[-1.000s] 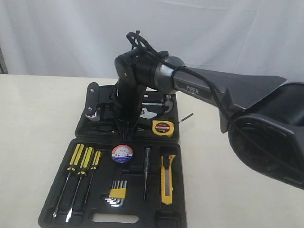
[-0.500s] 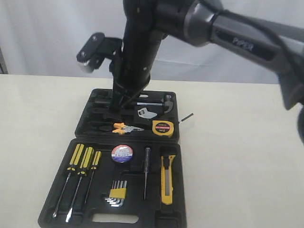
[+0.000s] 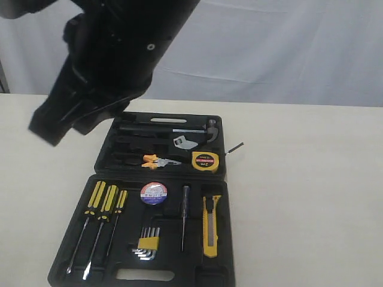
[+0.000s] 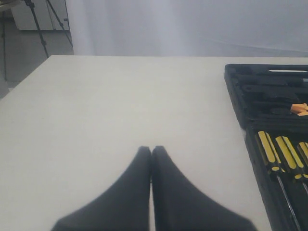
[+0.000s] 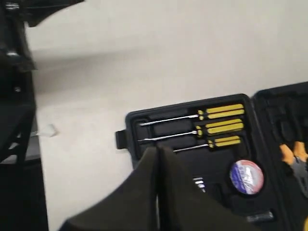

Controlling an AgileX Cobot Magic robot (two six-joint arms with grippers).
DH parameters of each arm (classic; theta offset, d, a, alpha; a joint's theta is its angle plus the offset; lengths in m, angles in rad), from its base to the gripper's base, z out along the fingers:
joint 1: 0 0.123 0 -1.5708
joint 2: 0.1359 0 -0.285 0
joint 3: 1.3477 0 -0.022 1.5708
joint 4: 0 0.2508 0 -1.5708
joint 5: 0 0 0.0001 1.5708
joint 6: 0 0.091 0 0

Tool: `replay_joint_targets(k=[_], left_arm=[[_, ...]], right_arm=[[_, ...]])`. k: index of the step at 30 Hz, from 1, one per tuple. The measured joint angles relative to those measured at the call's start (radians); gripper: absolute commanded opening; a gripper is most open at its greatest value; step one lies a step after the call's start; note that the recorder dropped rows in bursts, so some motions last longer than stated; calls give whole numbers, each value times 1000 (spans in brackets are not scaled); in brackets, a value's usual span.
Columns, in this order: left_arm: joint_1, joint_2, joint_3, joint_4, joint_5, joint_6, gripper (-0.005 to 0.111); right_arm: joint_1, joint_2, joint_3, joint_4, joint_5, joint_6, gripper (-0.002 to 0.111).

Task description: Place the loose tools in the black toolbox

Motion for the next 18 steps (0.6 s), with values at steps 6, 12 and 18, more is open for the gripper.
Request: replay_joint_targets(k=[6,12,18], left_arm=[[0,0,0,0,0,0,0],[0,0,0,0,0,0,0],[0,0,0,0,0,0,0]], right_arm=[[72,-30,5,7,4,3,-1],[121,-100,59,-61,-3,169,-1],[353,-271,356,-338,-170,641,-1]])
